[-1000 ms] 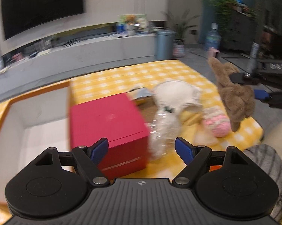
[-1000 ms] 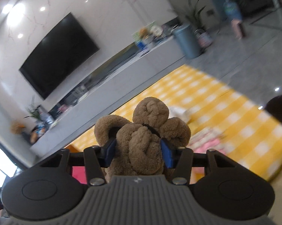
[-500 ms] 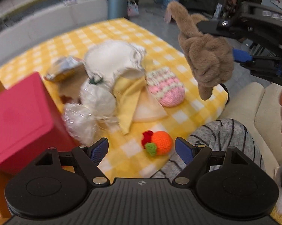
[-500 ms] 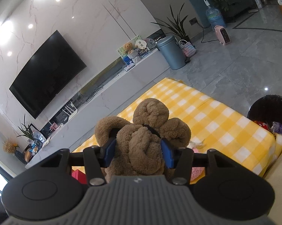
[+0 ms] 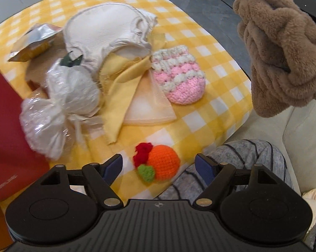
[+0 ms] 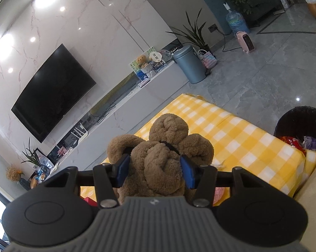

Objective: Organize soft objects
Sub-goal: 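Lift the bear with the right tool while the left tool grasps the orange crocheted fruit, then carry bear and fruit over the white box and release both inside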

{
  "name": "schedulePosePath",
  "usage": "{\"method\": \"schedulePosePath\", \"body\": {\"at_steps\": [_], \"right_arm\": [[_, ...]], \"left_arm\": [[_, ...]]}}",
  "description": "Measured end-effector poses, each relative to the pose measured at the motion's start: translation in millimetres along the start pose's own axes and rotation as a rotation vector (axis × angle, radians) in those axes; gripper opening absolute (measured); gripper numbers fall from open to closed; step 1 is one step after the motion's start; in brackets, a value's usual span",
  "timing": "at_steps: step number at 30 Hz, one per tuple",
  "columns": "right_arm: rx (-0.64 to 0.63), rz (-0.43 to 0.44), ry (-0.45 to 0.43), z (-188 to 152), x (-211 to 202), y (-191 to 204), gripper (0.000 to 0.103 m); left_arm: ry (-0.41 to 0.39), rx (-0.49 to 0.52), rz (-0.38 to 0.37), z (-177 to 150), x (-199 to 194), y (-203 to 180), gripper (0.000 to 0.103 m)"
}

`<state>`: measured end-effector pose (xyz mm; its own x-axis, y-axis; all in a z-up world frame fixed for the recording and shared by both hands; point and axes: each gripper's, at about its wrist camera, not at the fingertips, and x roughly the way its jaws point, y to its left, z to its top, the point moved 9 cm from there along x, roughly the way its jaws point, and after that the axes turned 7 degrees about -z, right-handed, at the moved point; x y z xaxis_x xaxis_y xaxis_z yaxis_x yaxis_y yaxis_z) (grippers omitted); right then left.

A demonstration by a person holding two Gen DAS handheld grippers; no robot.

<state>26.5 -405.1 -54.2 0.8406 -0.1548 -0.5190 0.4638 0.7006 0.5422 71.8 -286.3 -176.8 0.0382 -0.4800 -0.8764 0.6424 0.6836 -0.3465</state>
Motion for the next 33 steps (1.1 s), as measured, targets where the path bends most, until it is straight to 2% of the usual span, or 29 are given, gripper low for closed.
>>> {"method": "schedulePosePath", "body": {"at_steps": [5, 8, 14, 17, 22, 26, 29, 33], "right_arm": [[0.014, 0.018, 0.007, 0, 0, -4, 0.053], [0.012, 0.011, 0.006, 0, 1, -5, 0.053], [0.003, -0.014, 0.013, -2, 2, -6, 0.053], [-0.002, -0.018, 0.009, -2, 1, -6, 0.053], [-0.013, -0.012, 0.015, -3, 1, -3, 0.053], [-0.026, 0.003, 0.018, -3, 0, 3, 0.053], [-0.032, 0.032, 0.017, -2, -3, 13, 0.053], [-0.087, 0.065, 0.021, -6, -10, 35, 0.053]], "left_arm": [[0.061, -0.018, 0.003, 1, 13, 2, 0.07], [0.063, 0.011, 0.007, 3, 17, 2, 0.062], [0.03, -0.006, 0.033, 12, 10, 7, 0.06], [-0.002, -0.025, 0.0, 16, -9, 9, 0.06], [-0.088, -0.034, -0.016, 21, -60, 11, 0.06], [-0.194, -0.064, 0.012, 18, -109, 22, 0.06], [-0.276, -0.081, 0.024, 8, -148, 33, 0.06], [-0.407, -0.155, 0.078, -19, -203, 58, 0.06]]}}
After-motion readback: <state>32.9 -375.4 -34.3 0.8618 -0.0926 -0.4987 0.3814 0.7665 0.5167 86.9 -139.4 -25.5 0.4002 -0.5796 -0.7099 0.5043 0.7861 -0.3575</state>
